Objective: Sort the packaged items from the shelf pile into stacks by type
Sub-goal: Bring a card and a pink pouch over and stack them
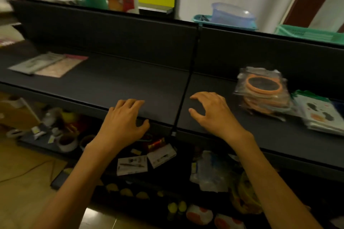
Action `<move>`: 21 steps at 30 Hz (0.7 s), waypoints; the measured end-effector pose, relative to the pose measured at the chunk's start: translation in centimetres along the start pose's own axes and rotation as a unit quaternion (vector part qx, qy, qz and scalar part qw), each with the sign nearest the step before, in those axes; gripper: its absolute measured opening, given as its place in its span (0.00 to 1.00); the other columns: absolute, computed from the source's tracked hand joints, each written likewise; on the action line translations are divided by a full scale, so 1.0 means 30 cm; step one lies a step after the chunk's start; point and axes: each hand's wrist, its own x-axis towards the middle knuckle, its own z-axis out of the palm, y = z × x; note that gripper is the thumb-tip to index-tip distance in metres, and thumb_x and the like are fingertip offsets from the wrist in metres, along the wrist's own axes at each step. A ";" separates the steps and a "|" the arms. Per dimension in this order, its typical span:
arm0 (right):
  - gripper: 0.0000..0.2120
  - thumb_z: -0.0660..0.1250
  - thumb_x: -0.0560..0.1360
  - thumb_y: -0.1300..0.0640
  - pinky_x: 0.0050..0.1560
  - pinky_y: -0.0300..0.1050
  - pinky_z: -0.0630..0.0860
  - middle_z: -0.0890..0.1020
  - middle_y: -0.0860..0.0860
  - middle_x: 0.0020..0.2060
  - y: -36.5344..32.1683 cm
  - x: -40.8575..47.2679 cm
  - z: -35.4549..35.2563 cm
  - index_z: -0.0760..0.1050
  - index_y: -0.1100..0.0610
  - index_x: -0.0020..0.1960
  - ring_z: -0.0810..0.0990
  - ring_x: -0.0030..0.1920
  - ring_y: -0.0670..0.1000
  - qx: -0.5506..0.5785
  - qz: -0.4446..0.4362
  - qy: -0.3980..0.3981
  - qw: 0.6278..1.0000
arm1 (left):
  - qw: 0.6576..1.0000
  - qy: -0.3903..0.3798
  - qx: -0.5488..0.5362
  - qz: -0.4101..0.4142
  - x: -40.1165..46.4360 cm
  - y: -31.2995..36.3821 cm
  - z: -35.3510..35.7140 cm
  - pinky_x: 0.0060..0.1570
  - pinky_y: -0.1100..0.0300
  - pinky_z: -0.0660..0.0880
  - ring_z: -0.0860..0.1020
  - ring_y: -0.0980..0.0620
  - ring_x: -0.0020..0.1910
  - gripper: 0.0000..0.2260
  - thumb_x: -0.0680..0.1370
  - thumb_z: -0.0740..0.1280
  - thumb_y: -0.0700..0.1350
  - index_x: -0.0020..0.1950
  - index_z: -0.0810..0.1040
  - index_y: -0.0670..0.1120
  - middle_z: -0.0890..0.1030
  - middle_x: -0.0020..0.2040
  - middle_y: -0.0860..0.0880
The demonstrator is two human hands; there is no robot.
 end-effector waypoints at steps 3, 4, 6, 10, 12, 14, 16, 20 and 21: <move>0.19 0.63 0.76 0.46 0.67 0.46 0.57 0.74 0.48 0.63 -0.103 0.105 0.081 0.71 0.51 0.65 0.69 0.65 0.50 0.009 -0.014 -0.013 1.000 | 1.000 0.009 0.001 -0.026 -0.004 -0.149 -0.022 0.61 0.48 0.67 0.64 0.47 0.68 0.29 0.75 0.62 0.59 0.73 0.62 0.50 0.69 0.69 0.50; 0.19 0.63 0.76 0.46 0.67 0.46 0.57 0.74 0.48 0.63 -0.136 0.141 0.107 0.71 0.51 0.65 0.69 0.64 0.50 0.011 -0.017 -0.015 1.000 | 0.999 0.012 0.003 -0.031 0.000 -0.198 -0.030 0.61 0.48 0.67 0.64 0.47 0.68 0.29 0.75 0.62 0.59 0.73 0.62 0.50 0.69 0.69 0.50; 0.19 0.63 0.76 0.46 0.67 0.45 0.57 0.74 0.48 0.63 -0.201 0.215 0.165 0.71 0.51 0.65 0.69 0.64 0.49 0.015 -0.024 -0.020 0.999 | 0.999 0.022 0.004 -0.039 0.015 -0.297 -0.045 0.61 0.48 0.67 0.64 0.46 0.67 0.29 0.75 0.62 0.58 0.73 0.62 0.50 0.69 0.68 0.49; 0.19 0.63 0.76 0.45 0.68 0.45 0.56 0.74 0.47 0.63 -0.327 0.379 0.293 0.70 0.50 0.65 0.68 0.65 0.48 0.016 -0.035 -0.026 0.999 | 0.998 0.025 0.010 -0.048 0.076 -0.508 -0.062 0.60 0.48 0.67 0.64 0.46 0.67 0.28 0.75 0.63 0.57 0.73 0.63 0.49 0.69 0.68 0.49; 0.20 0.63 0.76 0.45 0.67 0.45 0.56 0.73 0.47 0.64 -0.384 0.463 0.347 0.70 0.50 0.65 0.68 0.65 0.48 0.015 -0.035 -0.028 0.999 | 0.999 0.019 0.020 -0.045 0.126 -0.613 -0.072 0.59 0.48 0.67 0.64 0.45 0.67 0.28 0.75 0.63 0.57 0.73 0.63 0.49 0.69 0.68 0.48; 0.21 0.63 0.75 0.44 0.68 0.45 0.56 0.73 0.47 0.64 -0.436 0.543 0.394 0.70 0.50 0.66 0.67 0.65 0.48 0.008 -0.035 -0.036 0.999 | 0.999 0.012 0.025 -0.039 0.186 -0.708 -0.092 0.58 0.47 0.66 0.64 0.44 0.67 0.28 0.75 0.63 0.57 0.73 0.63 0.48 0.69 0.69 0.47; 0.21 0.63 0.75 0.45 0.68 0.44 0.56 0.73 0.48 0.64 -0.486 0.613 0.431 0.70 0.50 0.66 0.67 0.66 0.49 0.002 -0.028 -0.036 0.999 | 0.999 0.012 0.026 -0.025 0.247 -0.789 -0.117 0.59 0.47 0.66 0.64 0.43 0.67 0.28 0.75 0.63 0.57 0.72 0.63 0.48 0.69 0.68 0.47; 0.21 0.63 0.76 0.45 0.69 0.45 0.56 0.72 0.48 0.65 -0.583 0.735 0.479 0.69 0.51 0.67 0.66 0.67 0.49 0.000 -0.005 -0.037 0.999 | 0.999 0.025 0.027 0.002 0.353 -0.935 -0.165 0.59 0.46 0.67 0.66 0.43 0.66 0.28 0.75 0.64 0.57 0.72 0.64 0.47 0.70 0.68 0.46; 0.22 0.63 0.76 0.45 0.69 0.45 0.56 0.72 0.48 0.65 -0.605 0.763 0.486 0.69 0.51 0.67 0.66 0.67 0.49 -0.001 -0.001 -0.037 0.999 | 0.999 0.024 0.024 0.005 0.376 -0.971 -0.173 0.60 0.46 0.67 0.66 0.43 0.66 0.29 0.75 0.64 0.57 0.72 0.64 0.47 0.70 0.68 0.45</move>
